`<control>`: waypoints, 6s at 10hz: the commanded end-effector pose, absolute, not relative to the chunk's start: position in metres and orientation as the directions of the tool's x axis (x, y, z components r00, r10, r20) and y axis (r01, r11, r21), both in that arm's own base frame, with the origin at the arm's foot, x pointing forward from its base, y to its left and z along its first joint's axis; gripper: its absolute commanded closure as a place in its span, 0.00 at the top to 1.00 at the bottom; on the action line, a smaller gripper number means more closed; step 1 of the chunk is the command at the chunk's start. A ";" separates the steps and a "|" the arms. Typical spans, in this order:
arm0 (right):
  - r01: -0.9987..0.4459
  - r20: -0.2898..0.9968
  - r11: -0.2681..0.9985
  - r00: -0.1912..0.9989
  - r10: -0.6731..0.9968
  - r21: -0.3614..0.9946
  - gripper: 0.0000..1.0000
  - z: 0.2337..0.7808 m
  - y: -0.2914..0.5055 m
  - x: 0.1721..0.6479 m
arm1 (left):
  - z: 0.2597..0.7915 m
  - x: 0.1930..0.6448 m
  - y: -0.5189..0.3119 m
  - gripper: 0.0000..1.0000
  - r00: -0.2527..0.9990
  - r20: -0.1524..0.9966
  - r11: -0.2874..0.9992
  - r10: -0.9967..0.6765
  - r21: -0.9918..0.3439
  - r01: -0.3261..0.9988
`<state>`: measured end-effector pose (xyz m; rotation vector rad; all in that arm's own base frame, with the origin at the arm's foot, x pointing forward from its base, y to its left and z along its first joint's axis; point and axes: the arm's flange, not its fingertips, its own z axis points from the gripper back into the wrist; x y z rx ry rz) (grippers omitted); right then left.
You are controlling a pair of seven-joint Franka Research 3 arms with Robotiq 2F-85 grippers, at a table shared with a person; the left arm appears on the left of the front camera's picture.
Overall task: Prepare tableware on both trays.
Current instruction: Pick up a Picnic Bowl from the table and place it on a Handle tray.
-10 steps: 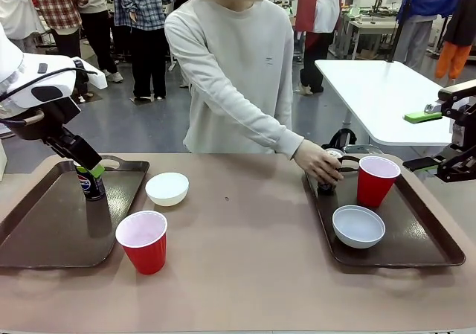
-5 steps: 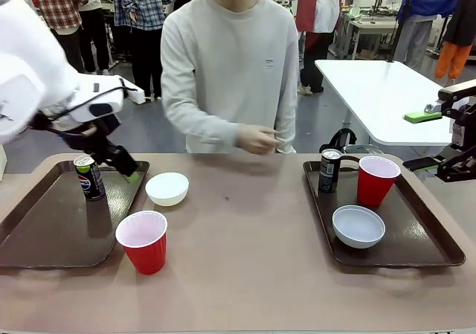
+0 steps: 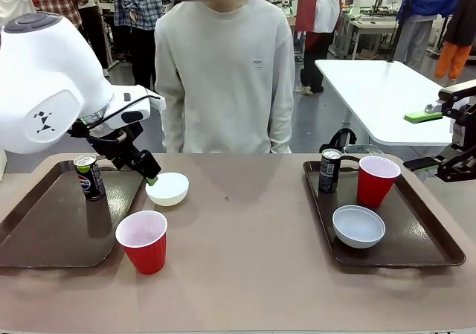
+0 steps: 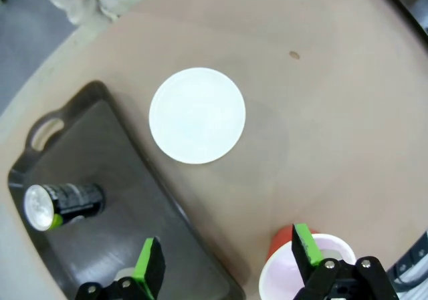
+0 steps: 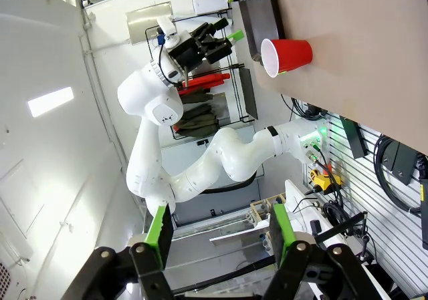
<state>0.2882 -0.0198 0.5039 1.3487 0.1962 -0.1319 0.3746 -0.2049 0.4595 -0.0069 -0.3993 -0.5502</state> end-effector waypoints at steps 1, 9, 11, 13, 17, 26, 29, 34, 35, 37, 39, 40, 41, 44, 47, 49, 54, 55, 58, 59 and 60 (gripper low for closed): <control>0.194 -0.208 0.230 0.978 0.035 0.953 0.76 0.502 -0.023 0.286 | 0.463 0.366 -0.197 1.00 0.766 0.373 0.844 -0.524 0.106 0.525; 0.194 -0.208 0.230 0.978 0.035 0.953 0.76 0.502 -0.023 0.286 | 0.391 0.496 -0.245 1.00 0.973 0.173 0.982 -0.154 0.137 0.131; 0.194 -0.208 0.230 0.978 0.035 0.953 0.76 0.502 -0.023 0.286 | 0.404 0.485 -0.246 1.00 0.956 0.185 0.974 -0.227 0.017 0.227; 0.194 -0.208 0.230 0.978 0.035 0.953 0.76 0.502 -0.023 0.286 | 0.386 0.497 -0.230 1.00 0.966 0.176 0.979 -0.189 0.112 0.171; 0.194 -0.208 0.230 0.978 0.035 0.953 0.76 0.502 -0.023 0.286 | 0.371 0.521 -0.227 1.00 0.982 0.140 0.990 -0.125 0.084 0.114; 0.194 -0.208 0.230 0.978 0.035 0.953 0.76 0.502 -0.023 0.286 | 0.343 0.526 -0.230 0.44 0.991 0.036 0.991 -0.125 0.047 0.123; 0.194 -0.208 0.230 0.978 0.035 0.953 0.76 0.502 -0.023 0.286 | 0.352 0.523 -0.228 0.00 0.991 0.053 0.991 -0.121 0.055 0.118; 0.194 -0.208 0.230 0.978 0.035 0.953 0.76 0.502 -0.023 0.286 | 0.432 0.479 -0.188 0.00 0.978 0.150 0.990 -0.143 0.026 0.141; 0.194 -0.208 0.230 0.978 0.035 0.953 0.76 0.502 -0.023 0.286 | 0.453 0.470 -0.173 0.00 0.975 0.162 0.988 -0.155 0.024 0.153; 0.194 -0.208 0.230 0.978 0.035 0.953 0.76 0.502 -0.023 0.286 | 0.495 0.437 -0.118 0.00 0.970 0.094 0.974 -0.225 0.038 0.222; 0.194 -0.208 0.230 0.978 0.035 0.953 0.76 0.502 -0.023 0.286 | 0.517 0.399 -0.064 0.00 0.961 0.156 0.974 -0.226 0.057 0.220; 0.194 -0.208 0.230 0.978 0.035 0.953 0.76 0.502 -0.023 0.286 | 0.519 0.386 -0.047 0.00 0.961 0.201 0.981 -0.192 0.067 0.182; 0.194 -0.208 0.230 0.978 0.035 0.953 0.76 0.502 -0.023 0.286 | 0.518 0.387 -0.039 0.00 0.963 0.216 0.986 -0.163 0.080 0.149; 0.194 -0.208 0.230 0.978 0.035 0.953 0.76 0.502 -0.023 0.286 | 0.529 0.390 -0.042 0.00 0.968 0.174 0.983 -0.180 0.055 0.173; 0.194 -0.208 0.230 0.978 0.035 0.953 0.76 0.502 -0.023 0.286 | 0.529 0.390 -0.042 0.00 0.968 0.174 0.983 -0.180 0.055 0.173; 0.194 -0.208 0.230 0.978 0.035 0.953 0.76 0.502 -0.023 0.286 | 0.513 0.393 -0.039 0.02 0.972 0.148 0.983 -0.182 0.041 0.178; 0.194 -0.208 0.230 0.978 0.035 0.953 0.76 0.502 -0.023 0.286 | 0.419 0.382 -0.016 0.02 0.988 -0.014 0.985 -0.152 0.080 0.152; 0.194 -0.208 0.230 0.978 0.035 0.953 0.76 0.502 -0.023 0.286 | 0.406 0.378 -0.017 0.02 0.989 -0.013 0.985 -0.148 0.082 0.149; 0.194 -0.208 0.230 0.978 0.035 0.953 0.76 0.502 -0.023 0.286 | 0.387 0.379 -0.019 0.02 0.992 0.013 0.989 -0.127 0.075 0.126; 0.194 -0.208 0.230 0.978 0.035 0.953 0.76 0.502 -0.023 0.286 | 0.393 0.380 -0.020 0.56 0.991 0.029 0.989 -0.130 0.074 0.127; 0.194 -0.208 0.230 0.978 0.035 0.953 0.76 0.502 -0.023 0.286 | 0.399 0.381 -0.022 0.62 0.990 0.036 0.989 -0.134 0.075 0.131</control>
